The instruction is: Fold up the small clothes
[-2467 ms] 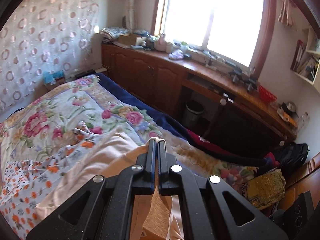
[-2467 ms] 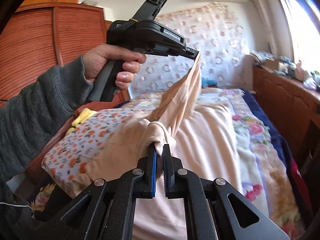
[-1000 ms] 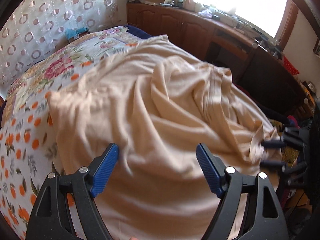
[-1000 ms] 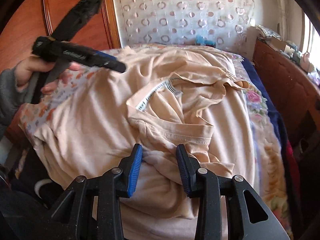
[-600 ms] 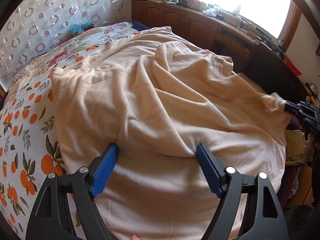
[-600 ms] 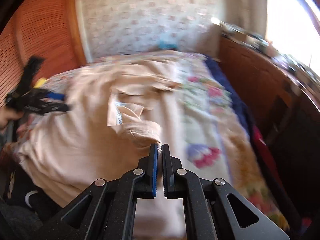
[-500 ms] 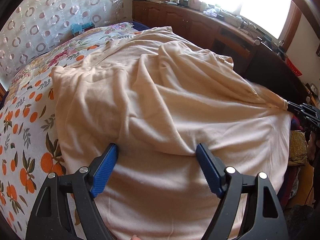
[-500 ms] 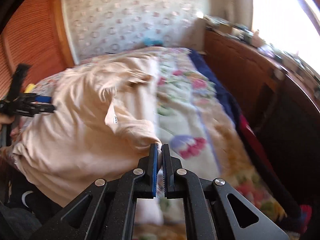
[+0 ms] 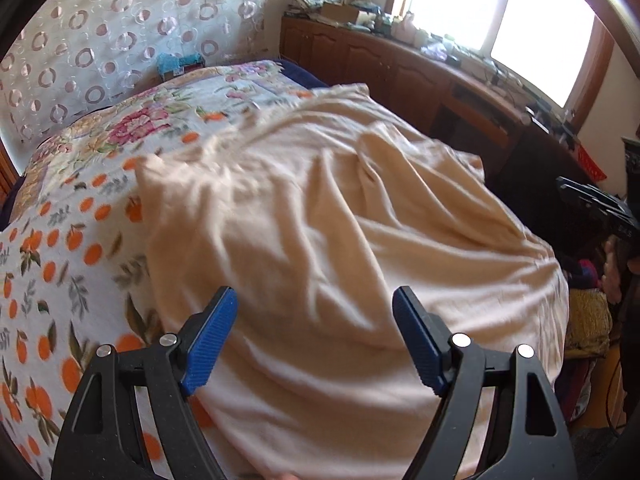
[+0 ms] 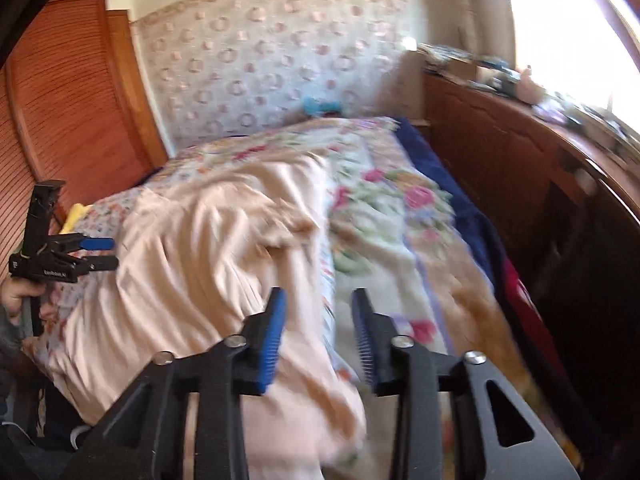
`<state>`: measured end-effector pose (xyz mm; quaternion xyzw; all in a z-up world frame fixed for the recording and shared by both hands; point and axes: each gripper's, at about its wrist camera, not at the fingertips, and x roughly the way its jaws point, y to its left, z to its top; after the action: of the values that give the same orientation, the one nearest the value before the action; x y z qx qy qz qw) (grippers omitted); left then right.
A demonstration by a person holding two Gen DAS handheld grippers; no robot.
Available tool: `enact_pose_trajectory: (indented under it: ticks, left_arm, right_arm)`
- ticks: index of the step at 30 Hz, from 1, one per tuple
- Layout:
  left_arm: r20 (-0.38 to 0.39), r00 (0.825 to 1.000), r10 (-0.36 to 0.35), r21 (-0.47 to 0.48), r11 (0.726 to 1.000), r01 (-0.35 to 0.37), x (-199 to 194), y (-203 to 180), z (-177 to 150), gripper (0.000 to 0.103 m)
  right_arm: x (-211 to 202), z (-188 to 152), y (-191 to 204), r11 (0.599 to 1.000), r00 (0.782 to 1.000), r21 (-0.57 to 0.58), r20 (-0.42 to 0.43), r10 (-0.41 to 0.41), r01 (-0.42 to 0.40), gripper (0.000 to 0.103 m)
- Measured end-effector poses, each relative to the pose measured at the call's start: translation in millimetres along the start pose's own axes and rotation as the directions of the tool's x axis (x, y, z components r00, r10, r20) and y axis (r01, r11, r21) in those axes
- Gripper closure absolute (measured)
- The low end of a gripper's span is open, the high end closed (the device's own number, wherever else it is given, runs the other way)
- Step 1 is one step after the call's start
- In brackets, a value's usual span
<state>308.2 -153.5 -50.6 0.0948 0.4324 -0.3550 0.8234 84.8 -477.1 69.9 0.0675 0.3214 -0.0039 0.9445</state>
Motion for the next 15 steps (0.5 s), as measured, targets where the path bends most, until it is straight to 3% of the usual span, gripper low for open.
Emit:
enact_pose_trajectory:
  ticks: [7, 15]
  left_arm:
    - [0.035, 0.999, 0.016, -0.046, 0.999, -0.015, 9.5, 41.7, 36.0, 0.025]
    - [0.026, 0.997, 0.069, -0.117, 0.991, -0.066, 36.4, 100.8, 63.7, 0.025]
  right_arm:
    - [76.1, 51.7, -4.5, 0.99, 0.99, -0.099, -0.103, 0.093, -0.103, 0.063]
    - [133.3, 77.3, -17.9, 0.979, 0.971, -0.147, -0.214, 0.11, -0.143, 0.063]
